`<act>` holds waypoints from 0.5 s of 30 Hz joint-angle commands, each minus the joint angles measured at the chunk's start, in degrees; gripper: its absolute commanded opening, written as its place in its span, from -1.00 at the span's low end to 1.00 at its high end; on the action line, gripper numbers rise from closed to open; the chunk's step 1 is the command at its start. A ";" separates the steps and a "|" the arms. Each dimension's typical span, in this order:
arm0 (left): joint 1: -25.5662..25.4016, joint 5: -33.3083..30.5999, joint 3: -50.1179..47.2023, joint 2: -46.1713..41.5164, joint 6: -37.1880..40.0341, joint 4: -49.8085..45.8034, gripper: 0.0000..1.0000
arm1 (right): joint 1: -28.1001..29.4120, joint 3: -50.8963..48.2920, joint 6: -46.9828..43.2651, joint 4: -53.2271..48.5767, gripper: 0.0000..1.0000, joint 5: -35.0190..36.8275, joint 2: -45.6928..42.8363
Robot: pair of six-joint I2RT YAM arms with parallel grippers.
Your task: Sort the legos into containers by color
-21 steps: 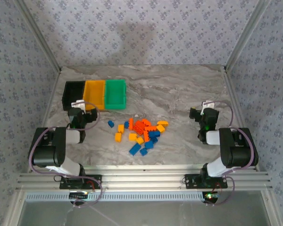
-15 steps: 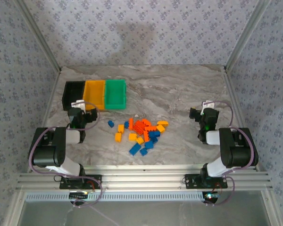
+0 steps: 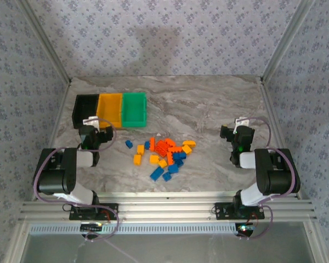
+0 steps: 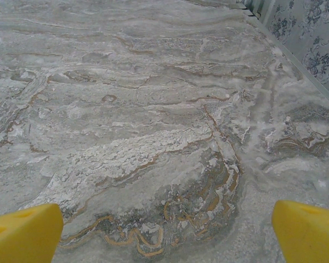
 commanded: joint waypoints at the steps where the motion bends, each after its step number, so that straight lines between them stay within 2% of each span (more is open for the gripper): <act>1: 0.27 -0.49 1.50 0.54 0.70 2.43 0.99 | -0.21 1.15 -1.06 1.73 1.00 -0.10 0.61; 11: 0.23 -0.65 1.47 0.53 0.73 2.59 0.99 | -0.49 1.27 -0.88 1.56 1.00 -0.52 0.65; 12: 0.10 -2.09 1.44 0.34 0.51 2.85 1.00 | -0.56 1.12 -0.80 1.67 1.00 -0.85 0.58; 15: -1.20 -13.06 3.48 -5.11 -2.40 -6.27 1.00 | -0.92 2.40 -0.41 -1.89 1.00 -0.75 -1.31</act>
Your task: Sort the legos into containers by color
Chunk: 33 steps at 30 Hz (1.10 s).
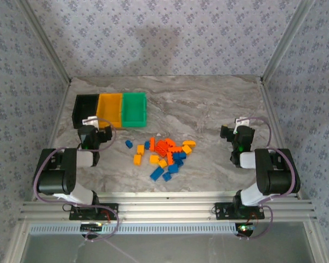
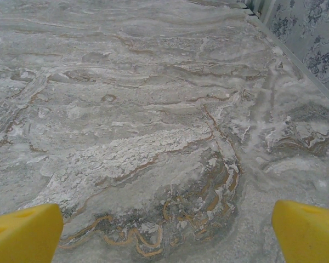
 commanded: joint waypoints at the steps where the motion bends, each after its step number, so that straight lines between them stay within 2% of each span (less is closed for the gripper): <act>1: -0.61 -10.58 3.89 -5.84 -2.76 -6.94 0.99 | -0.52 3.29 -0.18 -4.60 1.00 0.51 -2.33; 4: -0.76 -10.66 4.54 -10.80 -3.11 -11.79 0.99 | -0.23 7.80 1.32 -15.47 1.00 3.91 -5.33; 7: -0.85 -11.60 4.43 -15.67 -6.63 -14.58 1.00 | 0.30 11.67 3.87 -24.60 1.00 6.56 -7.15; 11: -0.86 -11.70 6.90 -19.52 -14.39 -19.13 1.00 | 3.80 14.20 7.69 -29.96 1.00 14.83 -11.05; 14: -0.77 -14.48 9.30 -21.46 -24.17 -22.93 0.99 | 7.72 17.17 10.38 -33.18 1.00 21.39 -12.95; 15: -0.62 -15.13 9.80 -22.06 -27.49 -23.89 1.00 | 8.00 18.25 12.96 -34.56 1.00 21.04 -13.02; 17: -0.14 -15.19 11.37 -23.65 -35.42 -27.99 1.00 | 6.92 18.97 18.78 -34.14 1.00 12.09 -13.74; 19: 0.09 -17.65 13.99 -25.57 -48.18 -38.72 1.00 | 5.22 17.82 25.60 -33.23 1.00 2.73 -14.82; 20: 0.48 -18.13 15.13 -26.46 -52.50 -42.80 1.00 | 4.51 17.51 29.83 -35.51 1.00 0.41 -15.25; 21: 0.87 -16.32 15.01 -26.97 -52.41 -41.89 1.00 | 4.01 17.48 35.70 -37.95 1.00 0.25 -15.13; 22: 1.26 -13.18 14.38 -27.61 -51.06 -39.79 1.00 | 3.20 16.76 40.77 -36.91 1.00 -3.04 -14.05; 23: 1.58 -9.87 13.76 -28.23 -49.88 -37.31 1.00 | 2.98 15.61 41.79 -32.11 1.00 -8.05 -12.09; 25: 1.65 -5.70 13.47 -28.83 -49.69 -35.31 1.00 | 5.30 16.17 42.87 -27.79 1.00 -13.00 -8.27; 32: 1.63 5.09 12.57 -29.39 -51.95 -33.72 1.00 | 23.54 36.21 37.17 -41.30 0.99 -13.30 7.23; 33: 1.57 6.53 12.52 -29.58 -51.95 -34.45 1.00 | 26.06 39.76 36.70 -42.57 0.94 -13.78 10.63</act>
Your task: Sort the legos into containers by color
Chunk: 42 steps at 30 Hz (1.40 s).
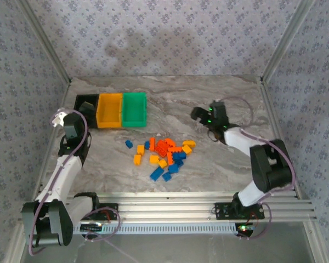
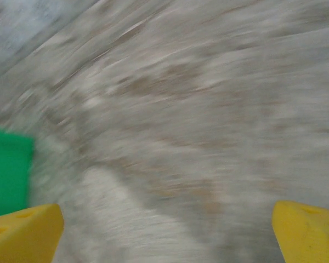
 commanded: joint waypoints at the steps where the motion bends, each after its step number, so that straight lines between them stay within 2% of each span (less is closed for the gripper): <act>1: -0.08 7.58 -0.27 -1.46 -2.08 -1.72 0.99 | 6.97 10.40 0.07 -5.79 0.93 -3.46 7.10; 3: -0.14 9.32 0.15 -2.36 -1.03 -4.76 0.99 | 10.19 14.93 -0.44 -5.66 0.82 -4.72 11.96; 6: -0.39 10.43 0.90 -4.08 -0.17 -10.31 0.96 | 14.64 24.59 -1.27 -7.84 0.79 -4.34 19.69; 10: -0.74 11.35 -0.84 -6.81 -0.44 -10.66 0.93 | 18.46 35.33 -4.24 -11.62 0.77 -3.44 27.86; 17: -1.55 12.74 -2.22 -7.79 -1.02 -9.59 0.93 | 20.01 48.58 -3.92 -19.22 0.70 1.91 36.69; 23: -2.05 13.59 -2.83 -7.98 -1.37 -9.45 0.93 | 19.85 58.94 -3.72 -28.40 0.33 4.16 43.10; 27: -2.48 13.77 -2.64 -8.17 -1.29 -9.52 0.93 | 19.74 60.64 -3.65 -29.55 0.06 4.56 43.80; 34: -3.67 13.48 -2.07 -8.17 -0.93 -10.54 0.94 | 18.73 60.15 -4.57 -30.98 -0.53 6.05 41.76; 38: -4.38 13.33 -1.76 -8.04 -0.97 -11.27 0.94 | 16.75 56.23 -5.97 -30.53 -0.76 7.27 37.70; 40: -4.86 13.27 -1.39 -7.93 -0.97 -11.28 0.94 | 15.00 53.69 -7.02 -30.76 -0.97 6.76 35.20; 42: -5.66 13.25 -1.03 -7.74 -0.80 -11.10 0.95 | 12.87 50.15 -8.65 -30.26 -1.00 5.45 32.11</act>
